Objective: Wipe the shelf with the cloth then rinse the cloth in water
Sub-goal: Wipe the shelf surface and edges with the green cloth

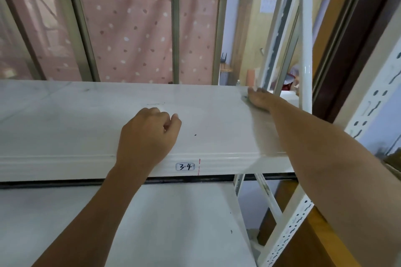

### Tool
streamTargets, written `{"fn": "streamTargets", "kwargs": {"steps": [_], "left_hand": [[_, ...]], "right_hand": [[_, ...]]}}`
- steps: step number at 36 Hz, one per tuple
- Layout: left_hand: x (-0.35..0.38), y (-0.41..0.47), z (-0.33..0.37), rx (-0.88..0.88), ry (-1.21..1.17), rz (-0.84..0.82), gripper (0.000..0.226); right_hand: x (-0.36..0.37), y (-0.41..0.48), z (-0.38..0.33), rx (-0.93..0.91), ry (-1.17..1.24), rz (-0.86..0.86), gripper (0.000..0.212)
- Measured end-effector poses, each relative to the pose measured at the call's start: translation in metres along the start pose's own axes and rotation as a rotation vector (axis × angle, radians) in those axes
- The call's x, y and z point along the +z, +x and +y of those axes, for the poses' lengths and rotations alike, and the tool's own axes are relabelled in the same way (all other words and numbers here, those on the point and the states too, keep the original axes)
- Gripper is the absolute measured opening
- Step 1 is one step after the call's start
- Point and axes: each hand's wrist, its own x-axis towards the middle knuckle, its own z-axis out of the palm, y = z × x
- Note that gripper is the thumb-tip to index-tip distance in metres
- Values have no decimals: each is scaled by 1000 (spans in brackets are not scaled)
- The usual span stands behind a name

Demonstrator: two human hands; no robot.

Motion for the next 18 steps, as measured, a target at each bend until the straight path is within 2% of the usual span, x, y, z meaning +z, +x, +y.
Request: {"fn": "streamTargets", "kwargs": {"steps": [6, 9, 11, 12, 14, 18], "left_hand": [[-3, -1, 2, 13, -45, 16, 58], [-3, 0, 1, 27, -81, 43, 54], [-4, 0, 1, 28, -100, 58, 52], [-4, 0, 0, 27, -104, 63, 52], [-4, 0, 0, 17, -96, 71, 51], [-4, -1, 0, -3, -102, 69, 53]], "right_hand": [[6, 22, -2, -131, -47, -83, 89], [8, 8, -17, -100, -15, -63, 89], [5, -32, -39, -33, -7, -22, 114], [8, -39, -48, -97, -23, -57, 109], [12, -53, -67, -245, -41, -152, 77], [31, -40, -75, -396, -35, -285, 74]]}}
